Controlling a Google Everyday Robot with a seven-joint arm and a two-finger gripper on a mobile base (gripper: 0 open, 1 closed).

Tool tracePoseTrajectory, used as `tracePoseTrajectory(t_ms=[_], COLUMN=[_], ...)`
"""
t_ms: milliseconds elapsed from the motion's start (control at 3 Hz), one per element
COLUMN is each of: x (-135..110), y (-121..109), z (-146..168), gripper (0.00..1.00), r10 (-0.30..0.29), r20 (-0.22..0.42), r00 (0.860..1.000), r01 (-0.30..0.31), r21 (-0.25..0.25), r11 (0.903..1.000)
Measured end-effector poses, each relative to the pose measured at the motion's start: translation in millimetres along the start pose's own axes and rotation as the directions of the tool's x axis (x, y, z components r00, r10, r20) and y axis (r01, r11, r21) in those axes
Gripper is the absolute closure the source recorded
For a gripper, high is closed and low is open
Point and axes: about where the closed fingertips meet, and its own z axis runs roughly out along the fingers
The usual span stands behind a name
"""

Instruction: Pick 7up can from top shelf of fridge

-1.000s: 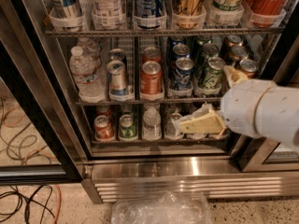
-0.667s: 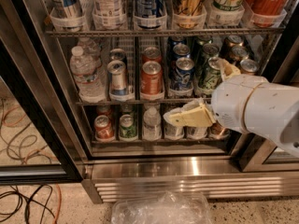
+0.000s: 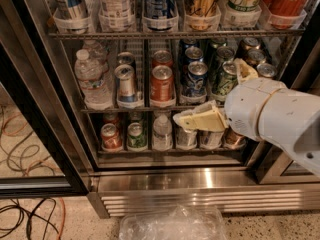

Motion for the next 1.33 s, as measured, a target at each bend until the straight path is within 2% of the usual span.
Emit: tracePoseTrajectory(t_ms=[333,667,1000,1333], x=[6.7,40.4,72.6,60.8], y=[-48.3,-115.4,-132.4,-125.4], z=[1.6,-21.5,-35.1,-28.8], gripper=[0.0,0.0,0.0,0.0], r10=[0.106,0.178,0.205,0.207], r20=[0.109,0.186,0.187,0.207], r00=[0.988,0.966,0.961,0.956], r01=[-0.122,-0.232,-0.265,-0.269], r21=[0.149,0.327,0.398,0.341], r11=[0.9813,0.9161,0.8784,0.9011])
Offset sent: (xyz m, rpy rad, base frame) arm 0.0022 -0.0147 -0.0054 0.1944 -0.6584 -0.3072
